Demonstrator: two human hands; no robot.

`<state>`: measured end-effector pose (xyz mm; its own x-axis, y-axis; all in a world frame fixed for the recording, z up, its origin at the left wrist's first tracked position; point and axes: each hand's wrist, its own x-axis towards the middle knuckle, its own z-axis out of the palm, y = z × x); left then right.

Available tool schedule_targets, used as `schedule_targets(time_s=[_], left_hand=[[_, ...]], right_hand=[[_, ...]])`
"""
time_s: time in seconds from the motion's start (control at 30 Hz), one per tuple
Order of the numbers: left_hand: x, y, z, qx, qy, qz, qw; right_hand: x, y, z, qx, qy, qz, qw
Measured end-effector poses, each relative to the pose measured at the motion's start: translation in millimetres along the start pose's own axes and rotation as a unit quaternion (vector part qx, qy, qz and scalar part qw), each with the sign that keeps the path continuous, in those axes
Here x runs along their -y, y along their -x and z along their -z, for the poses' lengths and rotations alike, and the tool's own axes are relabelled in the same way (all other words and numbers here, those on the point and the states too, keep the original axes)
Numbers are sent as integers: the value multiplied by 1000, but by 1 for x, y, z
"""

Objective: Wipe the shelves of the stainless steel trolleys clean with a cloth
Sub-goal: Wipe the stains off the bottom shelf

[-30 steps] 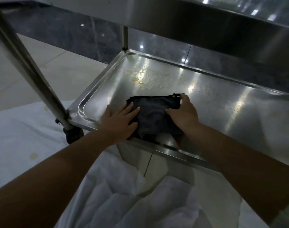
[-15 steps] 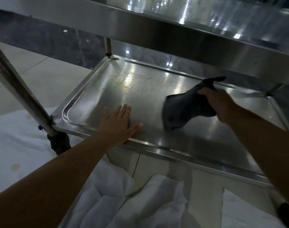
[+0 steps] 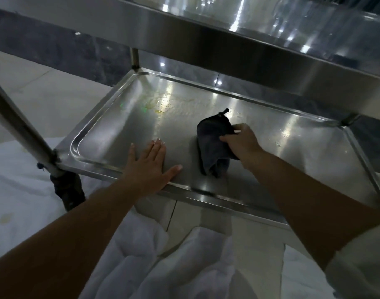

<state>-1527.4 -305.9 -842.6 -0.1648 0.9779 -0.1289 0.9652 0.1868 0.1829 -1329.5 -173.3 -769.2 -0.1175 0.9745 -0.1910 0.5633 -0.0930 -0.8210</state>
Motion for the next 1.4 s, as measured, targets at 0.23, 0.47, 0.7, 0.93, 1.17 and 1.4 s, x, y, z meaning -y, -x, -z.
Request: schedule_targets(time_s=[0.23, 0.47, 0.7, 0.93, 1.17, 1.4], left_hand=[[0, 2, -4, -9, -19, -10, 1000], [3, 3, -7, -22, -34, -18, 999], [-22, -8, 12, -59, -125, -6, 990], [-104, -29, -13, -82, -53, -12, 995], [-124, -38, -23, -91, -39, 7, 995], [-123, -40, -31, -132, -9, 5, 991]], right_hand=[[-30, 14, -2, 75, 262, 246, 930], [-39, 29, -51, 76, 437, 296, 846], [-103, 14, 55, -15, 375, 178, 910], [-200, 51, 202, -158, 340, -95, 922], [-201, 47, 211, -233, 249, -211, 916], [-128, -27, 117, -105, 343, 90, 929]])
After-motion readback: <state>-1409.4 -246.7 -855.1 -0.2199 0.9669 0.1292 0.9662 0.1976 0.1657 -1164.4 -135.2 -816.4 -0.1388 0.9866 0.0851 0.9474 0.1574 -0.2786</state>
